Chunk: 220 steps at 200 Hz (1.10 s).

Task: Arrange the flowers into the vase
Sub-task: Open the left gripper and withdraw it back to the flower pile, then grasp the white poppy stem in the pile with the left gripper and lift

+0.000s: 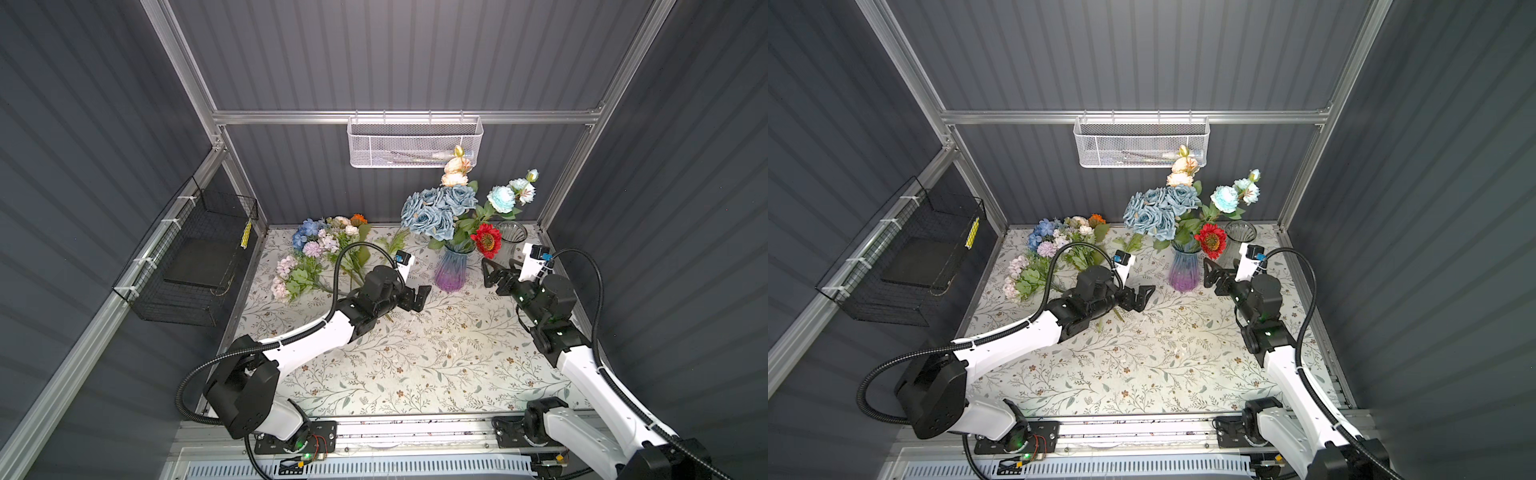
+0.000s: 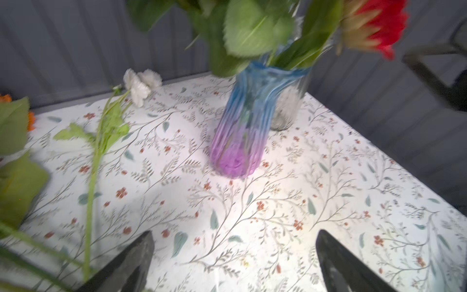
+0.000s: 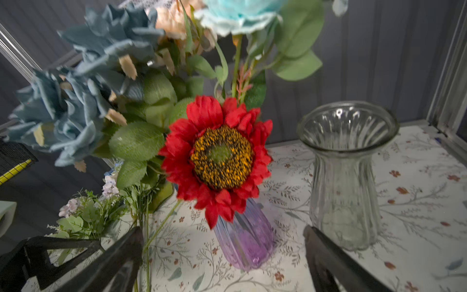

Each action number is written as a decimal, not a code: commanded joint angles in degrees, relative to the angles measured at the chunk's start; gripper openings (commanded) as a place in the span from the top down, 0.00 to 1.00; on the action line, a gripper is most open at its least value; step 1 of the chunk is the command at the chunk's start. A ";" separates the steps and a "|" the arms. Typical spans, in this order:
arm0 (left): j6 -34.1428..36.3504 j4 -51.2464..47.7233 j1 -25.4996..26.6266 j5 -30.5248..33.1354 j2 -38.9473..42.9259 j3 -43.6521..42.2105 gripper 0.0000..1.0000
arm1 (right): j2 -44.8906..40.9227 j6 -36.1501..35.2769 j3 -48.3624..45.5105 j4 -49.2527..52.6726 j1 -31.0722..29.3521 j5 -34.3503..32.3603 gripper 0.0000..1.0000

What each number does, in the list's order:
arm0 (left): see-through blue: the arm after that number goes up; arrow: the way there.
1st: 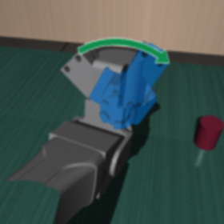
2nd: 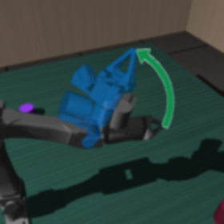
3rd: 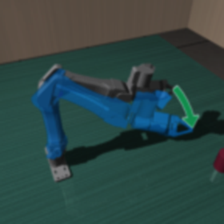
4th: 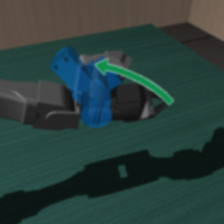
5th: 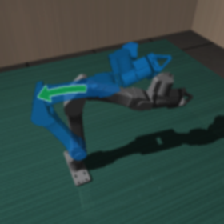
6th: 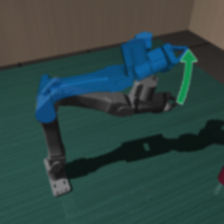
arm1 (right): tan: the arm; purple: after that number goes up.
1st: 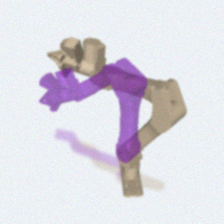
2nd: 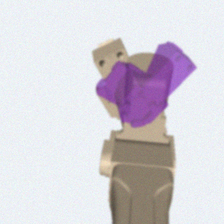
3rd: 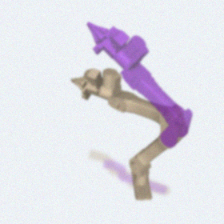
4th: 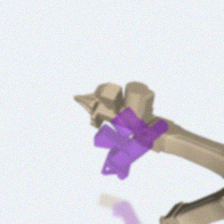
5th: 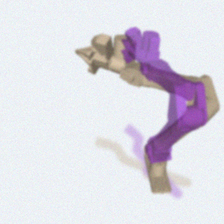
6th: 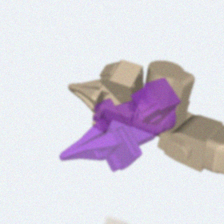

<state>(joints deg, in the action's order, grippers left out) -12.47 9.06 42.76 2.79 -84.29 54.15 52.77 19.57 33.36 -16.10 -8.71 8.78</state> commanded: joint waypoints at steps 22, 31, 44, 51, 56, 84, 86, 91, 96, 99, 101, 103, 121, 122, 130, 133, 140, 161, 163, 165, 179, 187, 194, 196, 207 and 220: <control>-3.11 -6.33 -8.85 1.61 -1.31 -0.99 0.01 | -4.07 1.86 -3.06 9.18 0.17 -0.17 0.01; -2.38 -6.52 -9.34 2.77 -2.49 -0.18 0.02 | -4.81 1.96 -3.44 9.61 0.18 -0.63 0.01; -1.67 -7.05 -10.06 3.75 -4.98 1.63 0.05 | -5.41 2.17 -3.33 10.20 0.18 -0.44 0.01; -1.55 -7.23 -10.77 3.88 -6.56 2.89 0.07 | -5.54 2.49 -3.16 10.48 0.18 -0.15 0.01; -1.49 -7.72 -11.28 3.77 -7.92 3.85 0.09 | -5.58 2.92 -2.98 10.67 0.16 0.04 0.01; -0.27 -10.08 -14.08 2.32 -15.26 9.92 0.27 | -5.73 5.33 -2.69 11.08 0.10 1.20 0.01; -0.12 -10.06 -14.17 2.31 -15.77 10.23 0.28 | -5.75 5.42 -2.69 11.04 0.10 1.23 0.01; 0.09 -10.27 -14.43 2.35 -16.94 11.10 0.30 | -5.75 5.53 -2.75 11.01 0.12 1.32 0.01; 0.37 -10.52 -14.61 2.40 -18.02 11.94 0.32 | -5.83 5.65 -2.80 11.03 0.11 1.29 0.01; 0.60 -10.75 -14.68 2.52 -18.63 12.43 0.33 | -5.84 5.68 -2.87 11.04 0.10 1.23 0.01; 0.73 -10.80 -14.71 2.60 -19.11 12.68 0.33 | -5.84 5.70 -2.87 11.01 0.10 1.22 0.01; 0.88 -10.88 -14.72 2.71 -19.50 13.01 0.33 | -5.84 5.73 -2.87 11.00 0.05 1.19 0.01; 2.64 -10.92 -14.74 3.40 -23.43 15.74 0.40 | -5.91 5.96 -3.04 11.16 -0.02 1.33 0.01; 2.77 -11.09 -14.73 3.52 -23.62 16.08 0.41 | -5.92 5.98 -3.04 11.17 -0.01 1.38 0.01; 3.21 -12.90 -14.73 4.40 -25.63 18.22 0.43 | -5.87 6.06 -3.13 11.17 0.01 1.44 0.01; 3.24 -13.57 -14.73 4.68 -26.34 18.87 0.45 | -5.90 6.20 -3.13 11.13 0.01 1.50 0.01; 3.71 -14.69 -14.81 5.19 -27.69 20.55 0.46 | -5.93 6.33 -3.20 11.25 -0.04 1.59 0.01; 4.32 -17.54 -14.81 4.68 -31.30 24.27 0.48 | -6.19 6.45 -3.24 11.27 -0.08 1.62 0.01; 4.32 -17.75 -14.81 4.68 -31.55 24.60 0.48 | -6.26 6.40 -3.25 11.27 -0.08 1.58 0.01; 4.37 -17.98 -14.81 4.62 -31.79 24.82 0.49 | -6.27 6.48 -3.33 11.24 -0.08 1.55 0.01; 4.54 -19.15 -14.82 4.42 -33.23 25.85 0.52 | -6.50 6.36 -3.39 11.31 -0.08 1.16 0.01; 4.48 -19.65 -14.81 4.49 -33.85 26.22 0.54 | -6.62 6.38 -3.43 11.21 -0.11 1.05 0.01; 4.46 -20.16 -14.81 4.66 -34.43 26.35 0.54 | -6.63 6.43 -3.48 11.10 -0.12 0.98 0.01; 4.49 -20.27 -14.81 4.63 -34.51 26.36 0.54 | -6.63 6.44 -3.50 10.98 -0.09 0.98 0.01; 4.60 -21.00 -14.82 4.55 -35.43 26.36 0.58 | -6.63 6.58 -3.58 10.63 -0.18 0.85 0.01; 4.56 -22.15 -14.82 4.51 -36.49 28.98 0.65 | -6.46 6.71 -3.64 10.18 -0.17 0.75 0.01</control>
<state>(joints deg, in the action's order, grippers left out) -9.15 -9.10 27.79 6.96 -118.80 79.37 46.81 25.61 30.26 -5.06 -8.73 9.65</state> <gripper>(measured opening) 0.399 0.989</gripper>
